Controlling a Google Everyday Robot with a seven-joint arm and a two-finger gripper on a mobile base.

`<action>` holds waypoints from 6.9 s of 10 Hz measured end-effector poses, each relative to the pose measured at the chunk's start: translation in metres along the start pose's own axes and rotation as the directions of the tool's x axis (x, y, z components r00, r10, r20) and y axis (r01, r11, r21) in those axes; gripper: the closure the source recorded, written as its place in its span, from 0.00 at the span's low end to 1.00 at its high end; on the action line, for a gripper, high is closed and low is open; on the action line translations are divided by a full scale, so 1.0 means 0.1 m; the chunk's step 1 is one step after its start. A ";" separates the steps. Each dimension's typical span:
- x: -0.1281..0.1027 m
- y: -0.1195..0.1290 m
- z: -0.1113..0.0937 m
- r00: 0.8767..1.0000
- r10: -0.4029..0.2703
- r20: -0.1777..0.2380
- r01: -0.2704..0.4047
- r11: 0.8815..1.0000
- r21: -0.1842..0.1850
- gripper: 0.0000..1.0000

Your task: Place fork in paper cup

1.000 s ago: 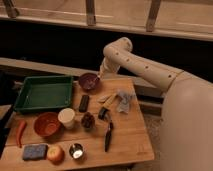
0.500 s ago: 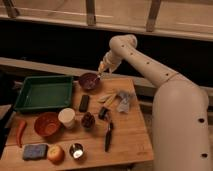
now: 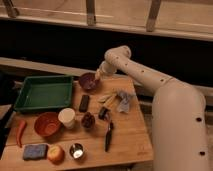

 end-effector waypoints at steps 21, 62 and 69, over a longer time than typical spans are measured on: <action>-0.59 -0.37 0.75 0.985 -0.058 0.161 0.043 0.995 0.095 0.46; -0.03 1.32 -0.84 0.898 -0.425 0.115 0.436 0.826 -0.356 0.83; 0.26 1.42 -1.03 0.794 -0.591 0.138 0.518 0.542 -0.661 0.83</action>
